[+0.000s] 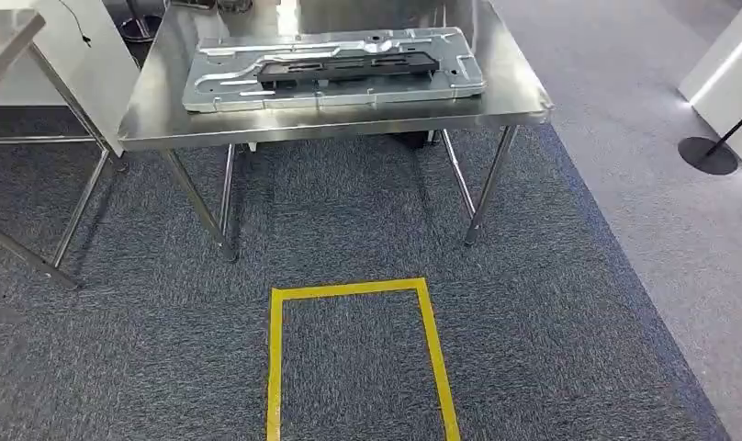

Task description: Take the parts from the cabinet and place them on the table.

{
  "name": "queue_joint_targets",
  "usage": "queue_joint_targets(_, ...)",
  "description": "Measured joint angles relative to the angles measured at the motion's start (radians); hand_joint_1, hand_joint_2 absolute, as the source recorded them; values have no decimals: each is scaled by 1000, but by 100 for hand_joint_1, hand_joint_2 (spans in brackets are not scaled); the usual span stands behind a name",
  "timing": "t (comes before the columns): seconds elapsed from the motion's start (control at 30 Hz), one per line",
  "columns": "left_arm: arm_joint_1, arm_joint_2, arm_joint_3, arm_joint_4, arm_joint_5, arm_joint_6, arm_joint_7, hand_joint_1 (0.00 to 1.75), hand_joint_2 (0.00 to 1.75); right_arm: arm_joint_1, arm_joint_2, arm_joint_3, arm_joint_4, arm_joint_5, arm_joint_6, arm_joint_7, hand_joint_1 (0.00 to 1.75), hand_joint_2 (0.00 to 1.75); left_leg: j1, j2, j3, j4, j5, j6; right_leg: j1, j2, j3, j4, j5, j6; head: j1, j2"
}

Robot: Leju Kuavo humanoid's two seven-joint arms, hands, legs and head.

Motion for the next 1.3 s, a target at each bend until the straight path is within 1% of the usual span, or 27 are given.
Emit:
queue_joint_targets(0.03,2,1,0,0,0,0,0,0,0,1,3,0,2,2,2,4,0,0,-4,-2,-4,2,0,-8,-8,-1,-5,-7,11,-12,0,0)
queue_joint_targets(0.07,3,3,0,0,0,0,0,0,0,0,5,0,3,6,4,6,0,0,2,-5,-12,18,-29,-13,-9,-6,-12,-9,21,-19,0,0)
queue_joint_targets(0.13,5,4,-1,0,0,0,0,0,0,0,6,0,3,10,12,12,0,0,2,-6,-49,139,-151,-18,-7,-6,-34,-7,38,-32,0,0)
queue_joint_targets(0.17,5,3,-2,0,0,0,0,0,0,0,7,0,3,10,14,13,0,0,3,-5,-72,220,-196,-20,-5,-7,-46,-7,43,-34,0,0)
queue_joint_targets(0.2,5,4,-2,0,0,0,0,0,0,0,7,0,3,10,20,13,0,0,4,-5,-86,283,-212,-22,-4,-6,-58,-5,51,-34,0,0)
queue_joint_targets(0.23,5,4,-3,0,2,0,0,0,0,0,7,0,4,6,26,13,0,0,4,-5,-86,316,-199,-22,-2,-7,-69,-4,58,-34,0,0)
queue_joint_targets(0.27,6,5,-3,0,3,0,0,0,0,1,7,0,5,6,31,13,0,0,4,-5,-67,308,-161,-20,-2,-6,-80,-1,66,-32,0,0)
queue_joint_targets(0.33,6,6,-3,0,3,0,0,0,0,0,8,-2,5,-2,43,13,0,0,4,-5,22,182,-86,-14,-2,-5,-100,6,77,-26,0,0)
queue_joint_targets(0.37,5,7,-3,0,4,0,0,0,0,0,8,-3,5,-6,48,13,0,0,4,-6,88,84,-79,-9,-2,-5,-106,12,82,-23,0,0)
queue_joint_targets(0.4,3,7,-3,0,4,0,-1,0,0,0,10,-4,5,-9,50,11,0,0,-2,-7,143,1,-104,-4,3,-5,-115,20,84,-18,0,0)
queue_joint_targets(0.43,3,7,-4,0,5,0,-1,0,0,0,10,-5,6,-9,51,11,0,0,-3,-7,155,-32,-118,2,4,-5,-118,23,89,-11,0,0)
queue_joint_targets(0.53,5,7,-5,0,5,1,-2,0,0,-1,10,-6,6,-10,51,11,0,0,0,-7,139,-40,-111,19,7,-5,-124,22,107,7,0,0)
queue_joint_targets(0.57,6,5,-5,0,5,1,-2,0,0,0,11,-6,6,-9,51,11,0,0,5,-2,137,-44,-102,28,0,0,-130,36,92,11,0,0)
queue_joint_targets(0.6,6,6,-5,0,5,1,-2,0,0,1,11,-7,8,-10,53,11,0,0,5,-2,129,-44,-96,35,-1,0,-147,74,52,17,0,0)
queue_joint_targets(0.67,6,8,-5,0,10,2,-1,0,0,1,11,-10,8,-13,69,14,0,0,3,-1,114,-44,-85,39,-5,0,-208,233,-45,25,0,0)
queue_joint_targets(0.73,7,8,-4,0,14,8,8,0,0,1,11,-15,9,-17,96,39,0,0,2,1,99,-41,-75,38,-6,0,-240,345,-87,30,0,0)
queue_joint_targets(0.77,7,8,-4,0,16,9,12,0,0,1,11,-16,10,-17,109,54,0,0,2,1,95,-39,-72,38,-7,0,-222,328,-73,30,0,0)
queue_joint_targets(0.8,6,8,-3,0,19,11,17,0,0,1,11,-16,11,-16,120,66,0,175,1,0,91,-38,-70,37,-7,0,-182,272,-44,28,0,0)
queue_joint_targets(0.87,6,8,-1,0,21,15,26,0,0,-1,11,-16,12,-8,134,79,0,175,1,0,91,-33,-67,33,-5,0,-59,72,32,16,0,0)
queue_joint_targets(0.9,6,8,0,0,21,16,27,0,0,-3,10,-16,12,-7,139,84,0,175,0,1,88,-31,-66,31,-3,0,-29,16,31,7,0,0)
queue_joint_targets(1.03,2,8,1,0,21,16,31,0,0,-4,10,-16,12,-6,158,106,0,175,-4,0,75,-25,-58,9,5,0,-37,1,35,-9,0,0)
queue_joint_targets(1.07,2,8,1,0,21,16,33,0,0,-4,11,-17,12,-6,158,108,0,175,-6,0,72,-18,-66,2,-7,-3,-35,-9,43,-20,0,0)
queue_joint_targets(1.13,2,8,2,0,21,17,35,0,0,-7,13,-18,12,-6,155,113,0,175,-1,-5,34,75,-135,-4,-5,-4,-41,-11,48,-30,0,0)
queue_joint_targets(1.2,3,7,2,0,18,17,36,0,0,-7,14,-19,12,-3,149,118,0,175,4,-5,-38,244,-217,-13,-3,-6,-49,-9,52,-35,0,0)
queue_joint_targets(1.23,5,8,2,0,18,18,36,0,0,-7,15,-20,12,-3,147,127,0,175,8,-6,-59,297,-231,-21,-2,-6,-54,-5,52,-36,0,0)
queue_joint_targets(1.27,6,8,3,0,18,18,37,0,0,-6,15,-22,12,-5,147,134,0,175,12,-6,-54,296,-220,-27,-3,-6,-57,-2,52,-36,0,0)
queue_joint_targets(1.3,6,8,4,0,18,18,37,0,175,-5,15,-23,12,-4,148,138,0,175,18,-6,-28,252,-190,-34,-5,-5,-60,4,52,-36,0,0)
